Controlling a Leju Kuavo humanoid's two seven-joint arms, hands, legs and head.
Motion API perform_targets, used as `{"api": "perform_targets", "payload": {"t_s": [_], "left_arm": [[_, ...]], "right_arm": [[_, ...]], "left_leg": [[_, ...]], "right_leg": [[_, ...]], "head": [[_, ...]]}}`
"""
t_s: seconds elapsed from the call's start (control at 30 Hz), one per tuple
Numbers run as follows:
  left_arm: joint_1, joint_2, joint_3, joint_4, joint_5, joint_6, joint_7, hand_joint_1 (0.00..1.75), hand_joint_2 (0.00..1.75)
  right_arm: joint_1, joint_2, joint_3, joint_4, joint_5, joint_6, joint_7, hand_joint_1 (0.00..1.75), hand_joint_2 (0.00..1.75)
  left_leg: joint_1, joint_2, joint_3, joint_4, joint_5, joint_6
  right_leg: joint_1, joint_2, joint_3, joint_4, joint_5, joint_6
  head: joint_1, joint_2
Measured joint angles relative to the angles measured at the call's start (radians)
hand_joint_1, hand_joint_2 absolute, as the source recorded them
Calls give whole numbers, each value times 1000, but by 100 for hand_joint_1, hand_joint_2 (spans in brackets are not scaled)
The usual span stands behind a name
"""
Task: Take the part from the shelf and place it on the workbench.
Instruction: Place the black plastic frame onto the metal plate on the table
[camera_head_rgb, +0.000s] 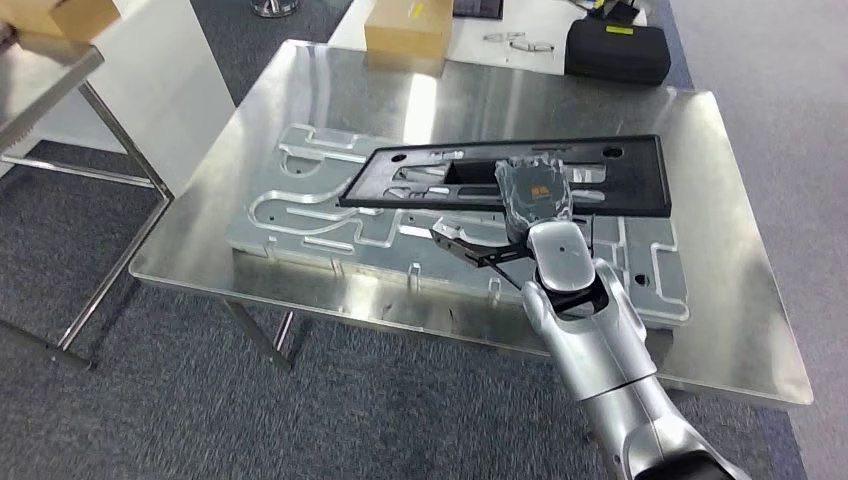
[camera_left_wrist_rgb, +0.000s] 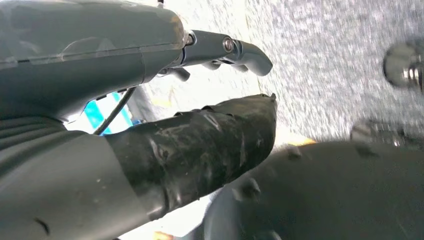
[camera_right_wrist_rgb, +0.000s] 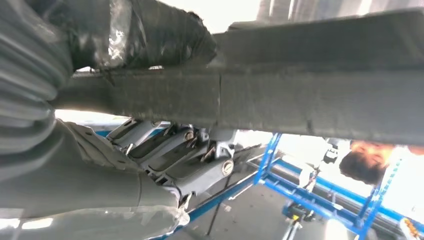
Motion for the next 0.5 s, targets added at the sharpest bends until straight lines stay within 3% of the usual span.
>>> {"api": "perform_targets", "payload": {"t_s": [0.03,0.1,0.17,0.2,0.23,0.3,0.33,0.37,0.43,0.5], "left_arm": [[0,1,-2,0,1,-1,1,0,0],[-1,3,-5,0,2,-2,2,0,0],[-1,3,-11,0,2,-3,2,0,0],[-1,3,-13,0,2,-4,2,0,0],[-2,3,-14,0,2,-4,2,0,0],[0,0,-16,-1,2,-4,2,0,0],[0,0,-16,-1,2,-5,2,0,0],[-1,-1,-17,-1,2,-5,2,0,0],[-6,4,-17,-1,3,-7,3,0,0],[-9,7,-18,-1,6,-8,4,0,0]], "right_arm": [[-5,2,-10,17,0,1,1,175,175],[-11,4,-27,47,0,2,1,175,175],[-11,4,-37,70,1,2,1,175,175],[-12,4,-40,78,1,2,1,175,175],[-14,5,-43,86,1,2,1,175,175],[-19,5,-48,103,1,3,1,175,175],[-22,6,-50,110,1,3,1,175,175],[-24,8,-52,116,2,4,1,175,175],[-28,13,-57,121,2,6,2,175,175],[-34,18,-67,130,2,6,2,175,175]], "left_leg": [[0,0,12,-4,-7,6],[-3,-4,34,-7,-25,15],[-8,-10,63,-7,-48,18],[-11,-12,80,-7,-60,18],[-13,-14,97,-8,-73,17],[-19,-16,123,-8,-98,14],[-20,-17,129,-12,-107,10],[-20,-17,134,-12,-112,6],[-21,-15,137,-5,-108,-2],[-21,-11,108,61,-93,-12]], "right_leg": [[1,0,-45,63,-6,0],[4,0,-139,166,-53,-3],[11,1,-196,180,-81,-11],[16,1,-204,145,-60,-18],[22,1,-200,88,-12,-28],[37,3,-185,-34,112,-50],[42,3,-177,-70,152,-57],[45,3,-172,-89,169,-62],[40,2,-153,-101,160,-68],[32,4,-125,-119,151,-75]], "head": [[0,0],[0,0],[0,0],[0,0],[0,0],[1,0],[1,0],[2,0],[3,0],[3,0]]}}
